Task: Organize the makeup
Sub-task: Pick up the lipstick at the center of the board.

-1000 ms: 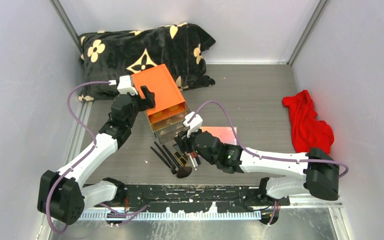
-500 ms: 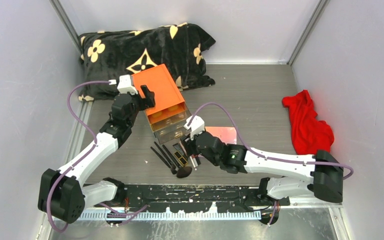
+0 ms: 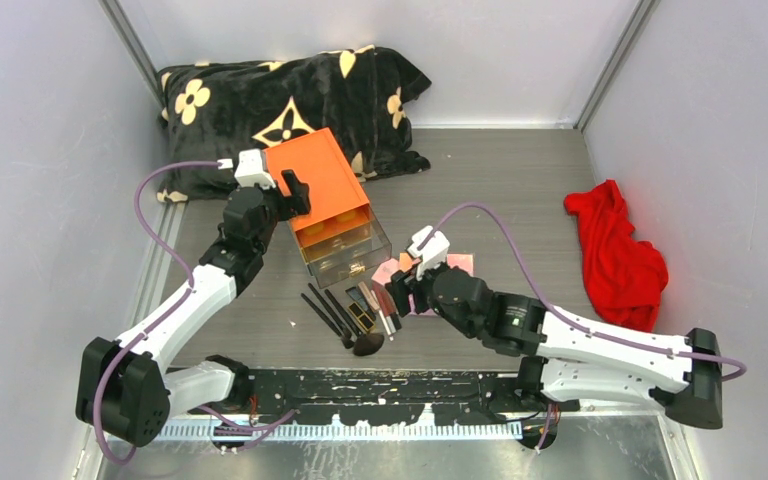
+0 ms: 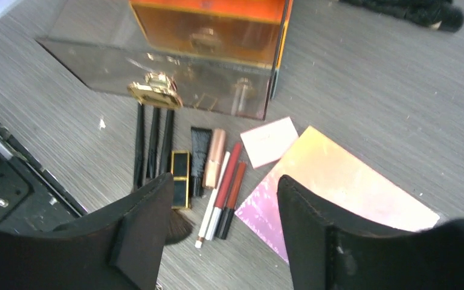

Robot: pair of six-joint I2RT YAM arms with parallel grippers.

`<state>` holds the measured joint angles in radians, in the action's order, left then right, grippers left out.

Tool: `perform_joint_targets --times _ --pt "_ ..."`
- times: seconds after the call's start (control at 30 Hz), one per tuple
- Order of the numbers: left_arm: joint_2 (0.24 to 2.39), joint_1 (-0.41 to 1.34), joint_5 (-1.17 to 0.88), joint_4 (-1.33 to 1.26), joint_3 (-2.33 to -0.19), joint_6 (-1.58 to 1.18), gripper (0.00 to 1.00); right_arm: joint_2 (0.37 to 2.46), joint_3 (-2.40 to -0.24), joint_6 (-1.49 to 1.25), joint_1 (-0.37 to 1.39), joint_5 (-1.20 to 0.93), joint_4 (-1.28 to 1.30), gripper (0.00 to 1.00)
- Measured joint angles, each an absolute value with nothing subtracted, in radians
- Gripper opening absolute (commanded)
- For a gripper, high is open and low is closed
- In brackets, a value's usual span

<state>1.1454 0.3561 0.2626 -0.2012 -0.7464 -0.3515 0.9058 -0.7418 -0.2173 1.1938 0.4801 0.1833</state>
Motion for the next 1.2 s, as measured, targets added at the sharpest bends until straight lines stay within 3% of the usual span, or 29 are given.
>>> perform_joint_targets --times 0.23,0.53,0.97,1.2 --pt "1.145 0.356 0.263 -0.194 -0.750 -0.352 0.85 1.059 -0.681 -0.257 1.194 0.418 0.210 0.55" --pt "1.144 0.356 0.265 -0.193 -0.750 -0.348 0.85 1.098 -0.513 -0.332 1.228 0.368 0.095 0.59" --pt "1.141 0.356 0.266 -0.191 -0.749 -0.346 0.85 1.392 -0.574 -0.340 1.438 0.537 -0.093 0.61" --pt "1.123 0.356 0.273 -0.178 -0.742 -0.332 0.85 1.407 -0.588 -0.339 1.443 0.611 -0.180 0.56"
